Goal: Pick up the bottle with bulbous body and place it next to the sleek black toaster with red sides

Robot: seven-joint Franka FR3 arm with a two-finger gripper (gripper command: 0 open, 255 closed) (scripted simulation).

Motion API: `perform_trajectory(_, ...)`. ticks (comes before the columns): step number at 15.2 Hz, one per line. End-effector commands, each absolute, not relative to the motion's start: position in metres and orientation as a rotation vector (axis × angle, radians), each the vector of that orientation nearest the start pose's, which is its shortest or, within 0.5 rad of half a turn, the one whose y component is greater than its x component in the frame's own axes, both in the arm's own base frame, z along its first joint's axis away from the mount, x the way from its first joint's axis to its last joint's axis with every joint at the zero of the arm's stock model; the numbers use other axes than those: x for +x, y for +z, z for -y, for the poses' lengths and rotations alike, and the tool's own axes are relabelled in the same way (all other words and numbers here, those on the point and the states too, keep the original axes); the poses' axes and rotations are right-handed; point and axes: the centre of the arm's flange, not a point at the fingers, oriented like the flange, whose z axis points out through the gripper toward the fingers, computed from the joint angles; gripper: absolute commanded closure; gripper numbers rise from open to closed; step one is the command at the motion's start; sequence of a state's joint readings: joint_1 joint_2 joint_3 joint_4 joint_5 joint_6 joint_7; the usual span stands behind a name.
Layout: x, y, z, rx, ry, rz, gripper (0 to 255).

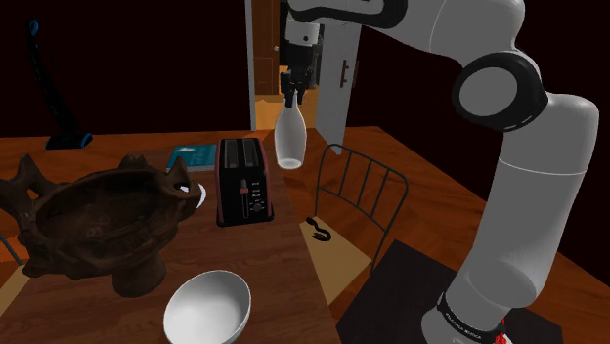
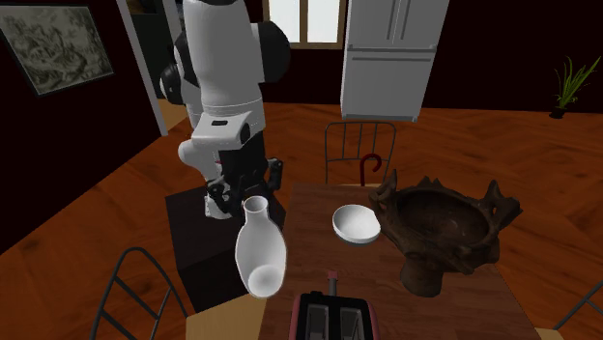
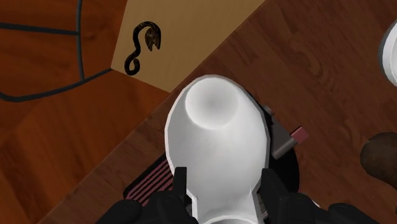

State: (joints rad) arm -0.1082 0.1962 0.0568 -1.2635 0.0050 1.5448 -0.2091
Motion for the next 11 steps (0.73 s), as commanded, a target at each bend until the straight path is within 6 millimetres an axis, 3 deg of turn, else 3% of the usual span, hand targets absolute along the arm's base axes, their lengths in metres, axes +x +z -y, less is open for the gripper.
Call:
perform_trajectory(1, 0.609, 0.642, 0.035, -3.124, -0.138, 0.245, 255)
perform_trajectory(11, 0.609, 0.589, 0.035, -3.124, -0.138, 0.245, 255)
